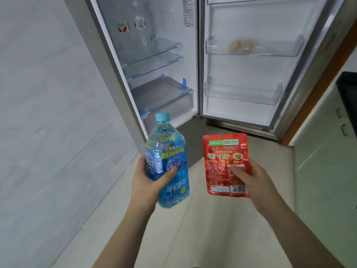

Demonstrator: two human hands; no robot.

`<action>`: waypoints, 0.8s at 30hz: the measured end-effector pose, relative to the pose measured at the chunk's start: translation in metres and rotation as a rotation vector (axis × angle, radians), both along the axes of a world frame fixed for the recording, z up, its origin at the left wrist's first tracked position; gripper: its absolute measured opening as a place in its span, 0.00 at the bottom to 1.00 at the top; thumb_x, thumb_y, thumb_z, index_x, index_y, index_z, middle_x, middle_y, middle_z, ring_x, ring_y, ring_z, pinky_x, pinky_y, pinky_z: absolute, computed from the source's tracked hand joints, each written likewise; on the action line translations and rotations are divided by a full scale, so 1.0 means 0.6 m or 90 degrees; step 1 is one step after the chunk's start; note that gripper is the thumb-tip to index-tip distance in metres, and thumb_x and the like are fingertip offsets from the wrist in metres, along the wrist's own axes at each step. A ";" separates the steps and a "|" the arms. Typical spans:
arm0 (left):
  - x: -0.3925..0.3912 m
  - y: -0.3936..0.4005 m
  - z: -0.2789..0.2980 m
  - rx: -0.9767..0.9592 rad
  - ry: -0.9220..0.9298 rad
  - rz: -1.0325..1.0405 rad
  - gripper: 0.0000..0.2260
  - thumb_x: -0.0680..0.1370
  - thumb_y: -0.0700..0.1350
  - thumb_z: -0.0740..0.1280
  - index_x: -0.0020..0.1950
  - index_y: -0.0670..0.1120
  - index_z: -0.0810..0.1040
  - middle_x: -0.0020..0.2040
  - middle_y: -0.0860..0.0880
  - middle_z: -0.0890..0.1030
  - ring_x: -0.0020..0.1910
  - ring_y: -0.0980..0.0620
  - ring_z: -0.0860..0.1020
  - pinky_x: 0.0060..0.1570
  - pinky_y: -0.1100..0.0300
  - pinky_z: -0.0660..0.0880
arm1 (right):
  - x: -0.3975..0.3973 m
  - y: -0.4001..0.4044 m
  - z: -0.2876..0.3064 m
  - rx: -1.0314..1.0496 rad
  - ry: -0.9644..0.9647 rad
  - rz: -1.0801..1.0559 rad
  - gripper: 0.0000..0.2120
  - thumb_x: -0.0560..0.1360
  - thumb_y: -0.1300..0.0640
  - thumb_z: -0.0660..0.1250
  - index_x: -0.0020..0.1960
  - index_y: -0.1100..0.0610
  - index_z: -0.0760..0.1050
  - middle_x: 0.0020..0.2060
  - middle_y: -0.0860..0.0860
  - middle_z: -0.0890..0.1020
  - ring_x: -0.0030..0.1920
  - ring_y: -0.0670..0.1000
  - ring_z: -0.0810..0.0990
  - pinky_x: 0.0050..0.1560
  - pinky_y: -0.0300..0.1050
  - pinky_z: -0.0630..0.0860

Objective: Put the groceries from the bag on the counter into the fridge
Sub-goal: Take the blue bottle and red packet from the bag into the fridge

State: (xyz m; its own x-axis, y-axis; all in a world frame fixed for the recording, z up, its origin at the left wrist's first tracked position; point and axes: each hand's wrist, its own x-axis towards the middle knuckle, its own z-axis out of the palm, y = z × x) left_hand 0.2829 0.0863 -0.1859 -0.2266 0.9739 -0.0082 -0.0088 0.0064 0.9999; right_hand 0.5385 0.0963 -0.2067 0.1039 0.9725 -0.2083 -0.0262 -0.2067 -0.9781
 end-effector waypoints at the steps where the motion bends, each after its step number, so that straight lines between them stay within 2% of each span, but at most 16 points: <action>1: 0.004 0.012 -0.001 -0.002 0.005 0.004 0.32 0.59 0.52 0.81 0.60 0.46 0.76 0.54 0.47 0.84 0.52 0.46 0.83 0.51 0.41 0.80 | 0.006 0.016 -0.003 0.001 -0.005 -0.001 0.12 0.74 0.48 0.69 0.57 0.42 0.76 0.49 0.43 0.85 0.46 0.47 0.85 0.42 0.44 0.80; 8: 0.001 0.104 -0.023 -0.019 -0.016 0.028 0.31 0.60 0.52 0.80 0.60 0.47 0.76 0.54 0.46 0.84 0.53 0.44 0.83 0.53 0.38 0.79 | 0.001 0.123 -0.023 0.004 -0.066 0.045 0.10 0.74 0.48 0.70 0.54 0.42 0.75 0.50 0.40 0.83 0.46 0.45 0.84 0.41 0.38 0.77; 14: -0.021 0.213 -0.032 -0.018 -0.037 0.034 0.32 0.58 0.52 0.81 0.58 0.46 0.76 0.52 0.47 0.84 0.51 0.45 0.84 0.52 0.40 0.80 | -0.024 0.239 -0.028 -0.004 -0.064 0.047 0.12 0.74 0.51 0.70 0.58 0.44 0.76 0.50 0.44 0.85 0.48 0.48 0.84 0.50 0.49 0.81; 19: -0.056 0.312 -0.013 0.005 -0.034 0.018 0.33 0.58 0.52 0.80 0.59 0.46 0.76 0.53 0.47 0.84 0.51 0.46 0.84 0.51 0.43 0.81 | -0.050 0.342 -0.002 0.010 -0.079 0.051 0.11 0.74 0.53 0.71 0.56 0.46 0.78 0.48 0.45 0.85 0.46 0.48 0.85 0.46 0.46 0.80; 24: -0.088 0.405 0.002 0.012 -0.013 -0.004 0.34 0.59 0.53 0.81 0.61 0.48 0.75 0.55 0.49 0.84 0.53 0.47 0.83 0.52 0.41 0.80 | -0.078 0.419 0.008 0.009 -0.068 0.024 0.14 0.73 0.50 0.71 0.59 0.46 0.77 0.49 0.45 0.85 0.47 0.50 0.85 0.51 0.53 0.80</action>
